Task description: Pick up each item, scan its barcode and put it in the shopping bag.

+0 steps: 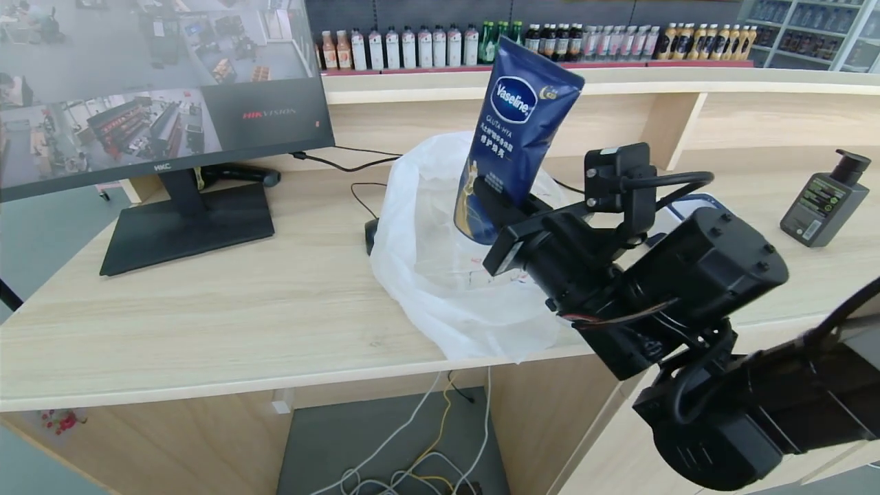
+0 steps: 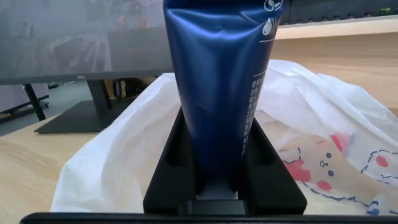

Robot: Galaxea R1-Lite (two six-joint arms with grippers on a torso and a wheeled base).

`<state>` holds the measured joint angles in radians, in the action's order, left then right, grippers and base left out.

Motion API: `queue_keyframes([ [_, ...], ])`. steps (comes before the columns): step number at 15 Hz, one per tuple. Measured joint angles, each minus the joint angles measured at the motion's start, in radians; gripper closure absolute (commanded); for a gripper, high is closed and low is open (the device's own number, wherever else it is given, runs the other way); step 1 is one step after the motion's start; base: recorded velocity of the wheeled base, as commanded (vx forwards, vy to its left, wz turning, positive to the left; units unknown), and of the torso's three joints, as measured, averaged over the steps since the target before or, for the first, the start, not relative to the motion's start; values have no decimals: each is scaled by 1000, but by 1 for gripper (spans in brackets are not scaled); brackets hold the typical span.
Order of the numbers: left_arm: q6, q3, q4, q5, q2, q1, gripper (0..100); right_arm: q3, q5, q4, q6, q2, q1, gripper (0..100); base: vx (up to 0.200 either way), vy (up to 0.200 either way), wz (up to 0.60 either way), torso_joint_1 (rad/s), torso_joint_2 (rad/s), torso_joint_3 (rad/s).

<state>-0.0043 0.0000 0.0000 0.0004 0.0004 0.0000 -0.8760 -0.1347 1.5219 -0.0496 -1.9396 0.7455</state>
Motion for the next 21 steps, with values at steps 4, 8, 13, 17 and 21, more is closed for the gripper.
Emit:
queue_keyframes([
  [4, 0, 0, 0, 0, 0, 0, 0, -47, -13, -1, 1, -90, -21, 100, 0, 0, 0, 0, 0, 0],
  [8, 0, 0, 0, 0, 0, 0, 0, -101, -53, 0, 1, -151, -25, 100, 0, 0, 0, 0, 0, 0],
  [13, 0, 0, 0, 0, 0, 0, 0, -153, -52, 1, 1, -195, -22, 100, 0, 0, 0, 0, 0, 0],
  [17, 0, 0, 0, 0, 0, 0, 0, -150, -58, 6, 1, -214, -14, 100, 0, 0, 0, 0, 0, 0],
  [21, 0, 0, 0, 0, 0, 0, 0, -134, -59, 10, 0, -225, -6, 100, 0, 0, 0, 0, 0, 0],
])
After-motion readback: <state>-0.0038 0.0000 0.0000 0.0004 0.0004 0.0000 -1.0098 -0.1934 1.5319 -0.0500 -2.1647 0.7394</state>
